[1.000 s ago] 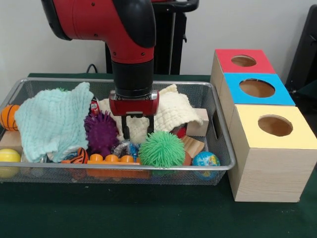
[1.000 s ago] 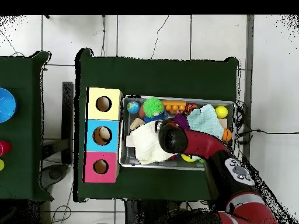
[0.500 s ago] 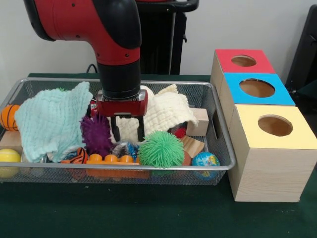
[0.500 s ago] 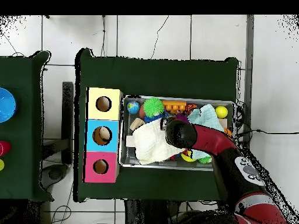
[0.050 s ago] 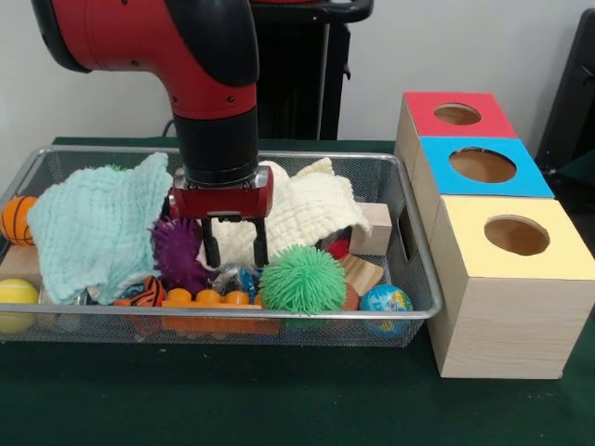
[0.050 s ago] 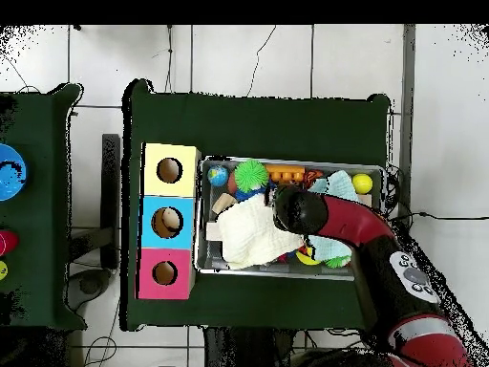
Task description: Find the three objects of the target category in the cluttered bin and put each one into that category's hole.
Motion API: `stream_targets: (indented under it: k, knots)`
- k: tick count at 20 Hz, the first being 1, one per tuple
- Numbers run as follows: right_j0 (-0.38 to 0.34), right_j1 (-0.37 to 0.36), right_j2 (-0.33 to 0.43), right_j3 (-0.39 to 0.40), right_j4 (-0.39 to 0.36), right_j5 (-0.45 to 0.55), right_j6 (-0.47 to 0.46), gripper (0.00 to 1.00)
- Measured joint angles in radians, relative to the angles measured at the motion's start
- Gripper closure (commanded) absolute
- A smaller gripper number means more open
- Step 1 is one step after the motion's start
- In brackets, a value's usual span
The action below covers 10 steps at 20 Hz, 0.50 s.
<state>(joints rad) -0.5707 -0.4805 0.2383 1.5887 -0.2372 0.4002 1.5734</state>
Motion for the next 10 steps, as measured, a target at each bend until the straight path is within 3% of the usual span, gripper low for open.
stream_targets:
  k: [10]
  knots:
    - [0.0, 0.0, 0.018, -0.081, 0.0, 0.015, 0.0, 0.0]
